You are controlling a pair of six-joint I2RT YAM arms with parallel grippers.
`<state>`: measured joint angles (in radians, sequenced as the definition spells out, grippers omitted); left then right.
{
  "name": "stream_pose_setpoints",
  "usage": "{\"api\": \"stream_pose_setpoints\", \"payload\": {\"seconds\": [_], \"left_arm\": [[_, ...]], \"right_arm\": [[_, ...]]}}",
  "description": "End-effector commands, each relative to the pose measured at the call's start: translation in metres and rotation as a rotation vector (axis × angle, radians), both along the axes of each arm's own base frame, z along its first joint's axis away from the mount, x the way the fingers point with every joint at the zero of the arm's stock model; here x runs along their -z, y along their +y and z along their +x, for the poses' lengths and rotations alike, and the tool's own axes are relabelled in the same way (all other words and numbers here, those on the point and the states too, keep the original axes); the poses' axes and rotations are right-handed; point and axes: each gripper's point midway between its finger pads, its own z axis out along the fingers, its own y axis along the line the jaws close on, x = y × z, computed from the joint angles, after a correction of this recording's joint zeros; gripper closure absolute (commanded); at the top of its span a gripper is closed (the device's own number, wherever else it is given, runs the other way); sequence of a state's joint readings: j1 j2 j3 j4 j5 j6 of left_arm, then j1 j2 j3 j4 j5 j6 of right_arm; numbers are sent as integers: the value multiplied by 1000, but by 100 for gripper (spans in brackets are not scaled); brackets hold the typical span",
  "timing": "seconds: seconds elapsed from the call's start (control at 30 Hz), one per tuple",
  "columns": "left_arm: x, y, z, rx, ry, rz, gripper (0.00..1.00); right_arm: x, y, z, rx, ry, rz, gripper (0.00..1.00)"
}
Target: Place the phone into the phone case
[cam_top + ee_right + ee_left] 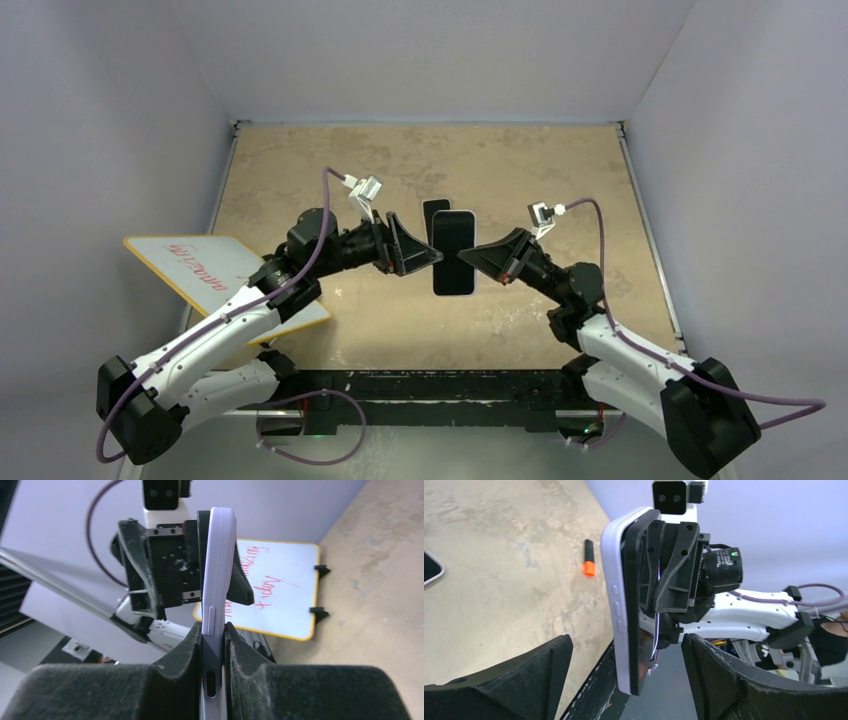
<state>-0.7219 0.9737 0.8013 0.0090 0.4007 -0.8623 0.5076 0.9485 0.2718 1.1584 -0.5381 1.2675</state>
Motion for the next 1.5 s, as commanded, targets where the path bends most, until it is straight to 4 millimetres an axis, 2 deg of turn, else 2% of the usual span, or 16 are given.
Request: {"api": "stream_pose_setpoints", "payload": {"seconds": [0.0,0.17,0.27,0.43,0.5,0.57,0.7,0.77,0.83,0.93,1.03,1.07,1.13,1.37,1.43,1.47], "left_arm": [[-33,-8,-17,115,-90,-154,17],[-42,-16,-29,209,-97,-245,23],[-39,-19,-31,234,-94,-250,33],[-34,-21,-32,250,-83,-257,71],[-28,-22,-31,249,-66,-247,86],[-22,-23,-29,246,-53,-223,100],[-6,-24,-20,220,-26,-126,100],[-3,-23,-18,206,-29,-107,100],[-3,-22,-18,195,-29,-100,100],[-6,-21,-21,207,-29,-103,99],[-8,-20,-27,229,-31,-113,68],[-8,-20,-29,240,-37,-119,52],[-4,-19,-32,252,-37,-115,41],[5,-22,-32,266,-25,-123,40],[6,-23,-33,273,-16,-140,46],[8,-23,-33,276,-13,-144,54]], "right_arm": [[-66,-16,-30,-58,-174,227,100],[-78,-23,-36,-76,-190,301,100],[-78,-23,-35,-73,-184,314,100],[-74,-23,-33,-70,-168,314,100],[-71,-22,-31,-65,-168,305,92],[-66,-20,-28,-56,-154,289,78],[-60,-16,-21,-47,-130,254,54],[-59,-13,-18,-43,-123,237,48],[-58,-12,-16,-40,-121,230,56],[-57,-13,-14,-30,-118,228,90],[-59,-18,-11,1,-102,262,94],[-61,-18,-10,3,-99,271,94],[-67,-20,-11,-4,-100,293,95],[-75,-23,-14,-21,-113,341,95],[-73,-23,-12,-14,-107,341,93],[-72,-23,-12,-10,-105,340,92]]}}
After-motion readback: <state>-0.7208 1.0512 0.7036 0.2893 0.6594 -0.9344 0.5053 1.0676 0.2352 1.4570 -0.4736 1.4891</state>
